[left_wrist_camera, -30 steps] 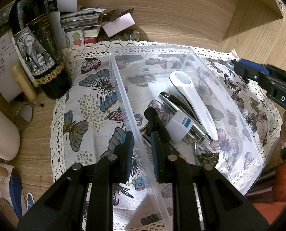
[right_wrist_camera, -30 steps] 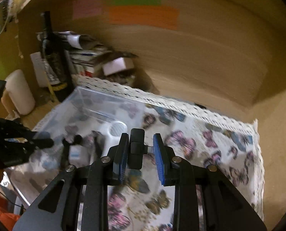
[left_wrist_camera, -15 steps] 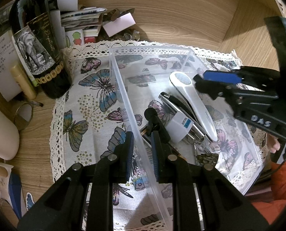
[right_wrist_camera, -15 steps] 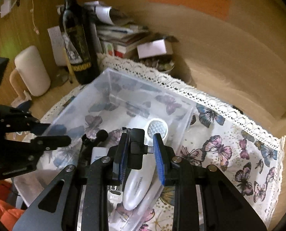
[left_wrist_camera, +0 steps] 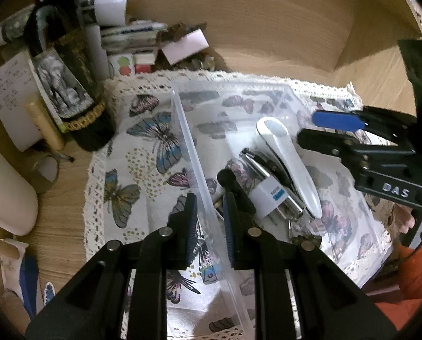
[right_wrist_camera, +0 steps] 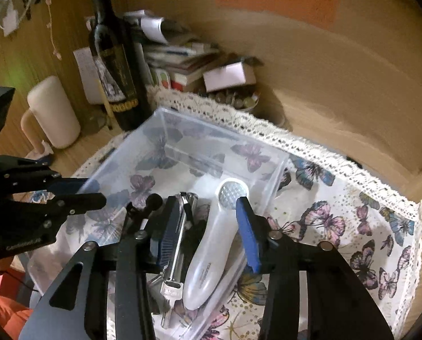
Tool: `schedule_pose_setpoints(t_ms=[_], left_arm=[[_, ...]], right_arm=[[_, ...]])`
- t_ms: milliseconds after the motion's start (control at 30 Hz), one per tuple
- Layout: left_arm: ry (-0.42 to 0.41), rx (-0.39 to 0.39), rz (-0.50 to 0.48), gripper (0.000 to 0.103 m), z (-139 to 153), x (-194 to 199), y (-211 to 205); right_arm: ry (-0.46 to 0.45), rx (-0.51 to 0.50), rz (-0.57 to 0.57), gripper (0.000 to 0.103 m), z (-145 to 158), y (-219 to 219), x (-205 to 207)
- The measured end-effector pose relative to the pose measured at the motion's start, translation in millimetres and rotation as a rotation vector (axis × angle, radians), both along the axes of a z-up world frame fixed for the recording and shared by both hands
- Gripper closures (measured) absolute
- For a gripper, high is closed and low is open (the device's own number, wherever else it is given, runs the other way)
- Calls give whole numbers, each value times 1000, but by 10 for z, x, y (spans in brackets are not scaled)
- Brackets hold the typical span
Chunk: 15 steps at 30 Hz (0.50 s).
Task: Organize rigid objects
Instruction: 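Release the box rim with the left tool and raise both tools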
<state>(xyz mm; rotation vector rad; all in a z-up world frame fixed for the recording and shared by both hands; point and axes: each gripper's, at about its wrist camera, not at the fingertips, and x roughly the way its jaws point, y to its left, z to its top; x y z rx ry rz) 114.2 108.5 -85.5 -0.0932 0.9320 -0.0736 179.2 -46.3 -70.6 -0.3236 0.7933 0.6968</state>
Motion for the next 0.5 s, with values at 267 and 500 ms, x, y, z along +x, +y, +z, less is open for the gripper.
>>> schedule_pose_setpoints(t_ms=[267,500], left_arm=[[-118,34,62,75,345,-110,-41],[-334,61,91,31,728,-447,-303]], right_arm=[[-121,111,-66,39,335,-289,-274],[-245,198,-157,12,585,-625,-592]])
